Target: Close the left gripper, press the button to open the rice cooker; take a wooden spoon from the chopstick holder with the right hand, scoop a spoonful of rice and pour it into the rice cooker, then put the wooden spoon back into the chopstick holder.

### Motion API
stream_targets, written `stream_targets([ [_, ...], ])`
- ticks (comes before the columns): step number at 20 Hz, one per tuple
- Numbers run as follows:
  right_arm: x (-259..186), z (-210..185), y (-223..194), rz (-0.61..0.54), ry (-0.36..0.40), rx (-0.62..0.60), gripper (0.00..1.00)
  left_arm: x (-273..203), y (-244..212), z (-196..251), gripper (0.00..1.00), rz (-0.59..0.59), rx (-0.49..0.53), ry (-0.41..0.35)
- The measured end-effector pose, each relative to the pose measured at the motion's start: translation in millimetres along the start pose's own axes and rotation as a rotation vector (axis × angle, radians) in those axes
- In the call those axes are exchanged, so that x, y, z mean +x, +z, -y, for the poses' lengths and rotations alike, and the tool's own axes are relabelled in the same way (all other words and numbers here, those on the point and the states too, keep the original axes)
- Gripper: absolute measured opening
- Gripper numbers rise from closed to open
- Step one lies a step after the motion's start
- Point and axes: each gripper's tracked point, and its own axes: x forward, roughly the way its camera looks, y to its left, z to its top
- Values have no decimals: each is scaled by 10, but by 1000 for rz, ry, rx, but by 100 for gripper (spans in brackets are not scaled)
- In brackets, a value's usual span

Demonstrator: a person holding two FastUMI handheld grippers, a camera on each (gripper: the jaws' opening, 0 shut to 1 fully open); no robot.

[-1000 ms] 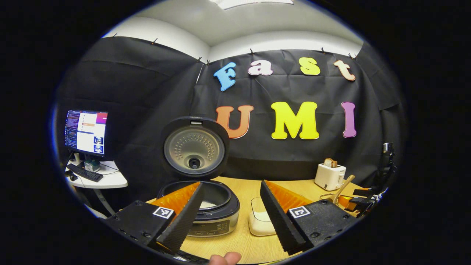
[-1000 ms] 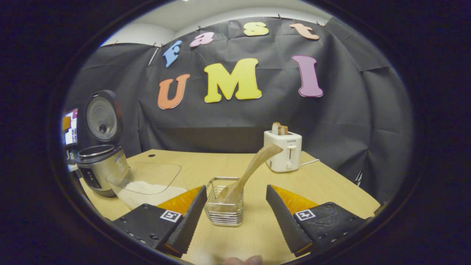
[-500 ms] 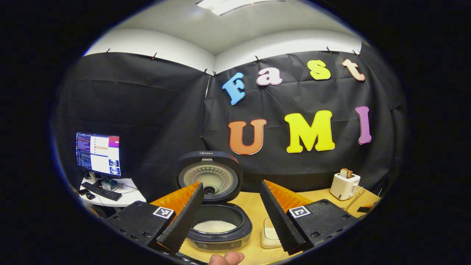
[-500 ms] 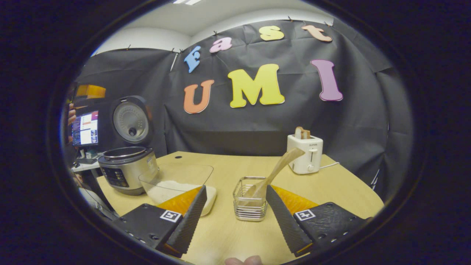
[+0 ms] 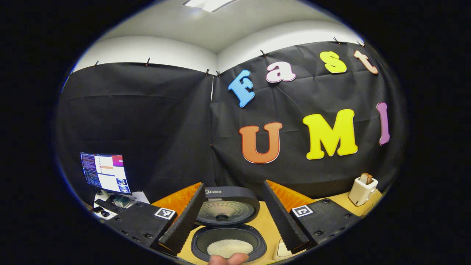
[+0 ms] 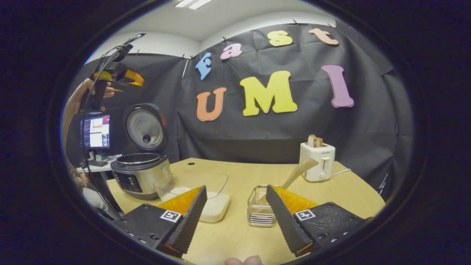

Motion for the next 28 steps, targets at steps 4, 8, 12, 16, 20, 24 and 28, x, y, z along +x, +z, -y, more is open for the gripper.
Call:
stream_targets([
  [4, 26, 11, 40, 18, 14, 8, 92, 423, 39, -161, 99, -55, 5, 40],
  [8, 91, 172, -71, -8, -22, 19, 96, 802, -137, -319, 99, -161, -8, 49],
  [12, 98, 307, -203, -47, -54, 57, 93, 1025, -317, -425, 99, -250, -19, 68],
  [16, 56, 383, -162, -29, -80, 64, 96, 1033, -480, -439, 99, -308, -10, 77],
  [20, 24, 335, -234, -41, -63, 73, 92, 938, -592, -385, 99, -349, -45, 61],
  [24, -45, 356, -216, -34, -62, 84, 91, 826, -612, -368, 100, -324, -66, 63],
  [28, -104, 429, -204, -24, -68, 118, 92, 497, -715, -321, 100, -269, -61, 70],
])
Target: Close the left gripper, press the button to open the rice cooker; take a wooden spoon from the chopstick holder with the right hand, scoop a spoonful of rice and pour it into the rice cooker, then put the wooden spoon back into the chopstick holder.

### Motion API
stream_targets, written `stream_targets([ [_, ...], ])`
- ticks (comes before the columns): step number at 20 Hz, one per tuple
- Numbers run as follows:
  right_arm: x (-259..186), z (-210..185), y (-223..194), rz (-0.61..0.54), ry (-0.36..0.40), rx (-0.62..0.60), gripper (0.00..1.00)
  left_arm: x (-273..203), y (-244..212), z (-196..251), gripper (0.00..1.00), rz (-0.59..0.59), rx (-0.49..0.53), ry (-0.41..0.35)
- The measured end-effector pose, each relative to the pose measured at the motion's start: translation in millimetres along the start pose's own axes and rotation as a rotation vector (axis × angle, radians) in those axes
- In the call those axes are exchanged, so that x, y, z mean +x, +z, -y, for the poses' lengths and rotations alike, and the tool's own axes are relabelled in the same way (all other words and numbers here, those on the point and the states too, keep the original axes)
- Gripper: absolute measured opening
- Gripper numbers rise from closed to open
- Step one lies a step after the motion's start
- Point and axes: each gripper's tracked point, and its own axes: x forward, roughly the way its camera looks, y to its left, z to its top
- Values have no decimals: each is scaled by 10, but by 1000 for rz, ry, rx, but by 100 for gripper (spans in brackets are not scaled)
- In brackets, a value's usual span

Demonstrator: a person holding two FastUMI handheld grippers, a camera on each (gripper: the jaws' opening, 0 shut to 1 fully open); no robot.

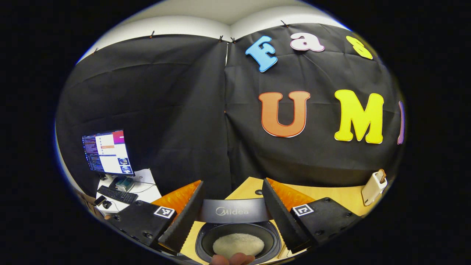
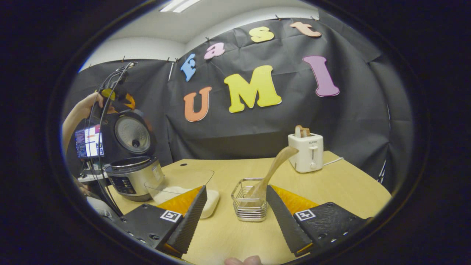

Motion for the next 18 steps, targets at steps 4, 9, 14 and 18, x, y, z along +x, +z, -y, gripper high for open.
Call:
stream_targets([
  [4, -84, 34, 53, 15, -11, -2, 92, -306, -281, 23, 99, 34, -12, -6],
  [9, -159, -41, 131, 31, -10, -43, 96, -580, -656, 47, 100, 74, -21, -11],
  [14, -190, -96, 230, 54, -7, -56, 91, -777, -1089, 77, 99, 124, -37, -3],
  [18, -132, -110, 233, 44, -20, -62, 96, -829, -1420, 96, 100, 147, -25, 18],
])
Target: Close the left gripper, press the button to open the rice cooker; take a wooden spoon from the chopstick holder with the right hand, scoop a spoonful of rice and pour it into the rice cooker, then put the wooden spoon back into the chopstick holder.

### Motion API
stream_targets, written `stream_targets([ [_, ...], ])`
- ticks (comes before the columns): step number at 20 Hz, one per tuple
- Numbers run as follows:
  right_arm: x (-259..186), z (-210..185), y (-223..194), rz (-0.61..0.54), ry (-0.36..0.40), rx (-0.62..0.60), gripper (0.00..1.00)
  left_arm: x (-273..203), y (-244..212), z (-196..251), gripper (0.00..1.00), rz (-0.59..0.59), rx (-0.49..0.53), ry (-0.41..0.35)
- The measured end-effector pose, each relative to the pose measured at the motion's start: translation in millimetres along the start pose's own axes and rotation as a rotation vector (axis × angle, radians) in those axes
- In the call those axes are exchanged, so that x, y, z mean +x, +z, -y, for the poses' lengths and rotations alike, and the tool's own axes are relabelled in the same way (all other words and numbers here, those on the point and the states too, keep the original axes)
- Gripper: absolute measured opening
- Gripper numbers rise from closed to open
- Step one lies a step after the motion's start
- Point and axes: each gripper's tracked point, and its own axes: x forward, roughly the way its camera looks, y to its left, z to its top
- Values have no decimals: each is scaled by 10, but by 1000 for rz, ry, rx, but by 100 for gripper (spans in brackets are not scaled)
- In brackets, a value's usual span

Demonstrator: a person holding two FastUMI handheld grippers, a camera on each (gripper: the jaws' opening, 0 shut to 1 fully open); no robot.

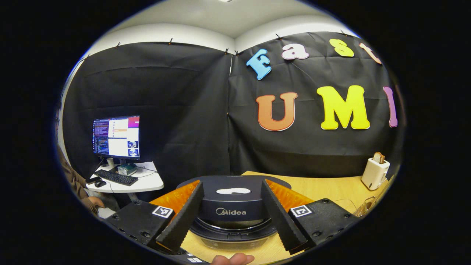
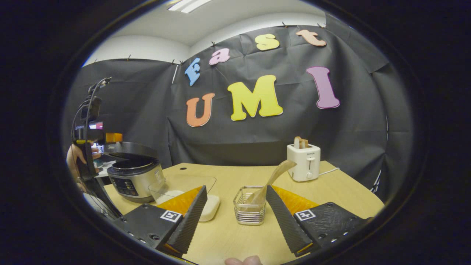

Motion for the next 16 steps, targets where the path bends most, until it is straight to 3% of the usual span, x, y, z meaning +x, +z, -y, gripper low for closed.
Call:
stream_targets([
  [1, 8, -13, 3, -3, 2, 7, 92, -23, -54, 8, 100, 6, -2, 1],
  [2, 23, -22, 11, -5, 1, 13, 96, -46, -90, 12, 100, 14, -7, 1],
  [4, 30, -37, 28, -1, -6, 6, 91, -61, -176, 4, 100, 20, -7, 1],
  [7, 32, -55, 154, 36, -28, -44, 95, -82, -310, -1, 99, 11, -27, 6],
  [8, 38, -77, 165, 42, -24, -47, 92, -89, -354, 1, 99, 7, -30, 8],
  [10, 54, -117, 181, 52, -17, -43, 95, -93, -423, 14, 100, -5, -15, 12],
  [12, 77, -177, 137, 37, 1, -25, 92, -100, -538, 4, 99, -38, -6, 20],
  [13, 80, -218, 106, 24, 15, -15, 96, -100, -502, 6, 100, -11, 6, 17],
  [16, 85, -232, 106, 27, 19, -10, 92, -105, -512, 12, 100, -9, -15, 10],
])
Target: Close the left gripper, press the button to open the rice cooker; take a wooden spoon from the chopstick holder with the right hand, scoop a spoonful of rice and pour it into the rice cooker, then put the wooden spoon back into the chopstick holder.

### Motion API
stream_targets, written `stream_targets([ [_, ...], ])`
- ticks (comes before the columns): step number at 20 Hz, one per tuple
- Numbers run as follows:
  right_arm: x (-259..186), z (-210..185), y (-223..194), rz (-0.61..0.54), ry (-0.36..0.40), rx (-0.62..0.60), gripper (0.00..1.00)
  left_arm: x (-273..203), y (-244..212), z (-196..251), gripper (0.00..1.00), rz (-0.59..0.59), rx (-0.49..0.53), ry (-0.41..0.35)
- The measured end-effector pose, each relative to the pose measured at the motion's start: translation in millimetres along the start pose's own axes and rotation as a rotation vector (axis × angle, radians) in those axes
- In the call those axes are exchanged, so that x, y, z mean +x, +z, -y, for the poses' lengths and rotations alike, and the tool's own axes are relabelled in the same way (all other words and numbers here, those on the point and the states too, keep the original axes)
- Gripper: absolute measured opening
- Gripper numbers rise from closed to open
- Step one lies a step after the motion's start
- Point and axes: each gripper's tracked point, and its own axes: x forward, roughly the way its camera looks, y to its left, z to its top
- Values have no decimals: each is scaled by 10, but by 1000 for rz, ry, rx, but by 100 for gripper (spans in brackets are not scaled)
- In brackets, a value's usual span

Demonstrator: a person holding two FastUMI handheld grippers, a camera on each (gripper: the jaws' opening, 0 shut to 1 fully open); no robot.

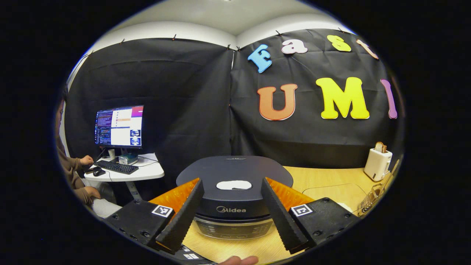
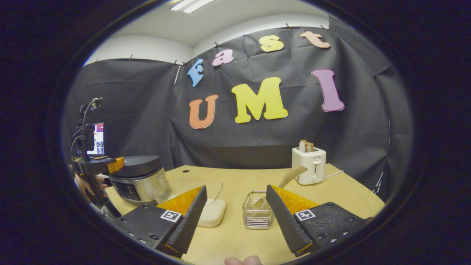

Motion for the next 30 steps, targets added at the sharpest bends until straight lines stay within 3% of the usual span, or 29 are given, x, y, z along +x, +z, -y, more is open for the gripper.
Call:
stream_targets([
  [1, 6, 14, -6, 3, -3, 2, 92, -2, -20, -6, 93, -3, 17, -3],
  [2, 14, 8, -36, -1, -1, 5, 92, -5, -103, -12, 100, -28, 28, -8],
  [8, 98, -125, -143, -35, 26, 8, 92, -33, -55, 3, 97, 13, 27, -72],
  [9, 105, -143, -134, -35, 25, 2, 95, -33, -59, 4, 96, 9, 54, -76],
  [11, 104, -174, -93, -24, 23, -13, 91, -60, -38, 29, 97, 5, 61, -92],
  [16, 122, -81, 43, 15, -18, 1, 91, -327, 235, 544, 97, 71, 9, -260],
  [17, 118, -47, 78, 20, -31, -3, 100, -392, 266, 674, 96, 85, 16, -304],
  [18, 90, -29, 134, 32, -41, -6, 91, -460, 277, 801, 96, 92, 20, -340],
  [20, 19, 48, 216, 63, -71, -15, 95, -583, 244, 989, 96, 89, 39, -393],
  [26, -86, 16, 377, 117, -101, -18, 92, -892, 284, 1391, 99, 126, 29, -490],
  [27, -85, -4, 386, 119, -104, -14, 96, -929, 283, 1375, 98, 129, 35, -494],
  [30, -103, -52, 379, 119, -127, -43, 91, -1007, 279, 1361, 99, 142, 52, -499],
])
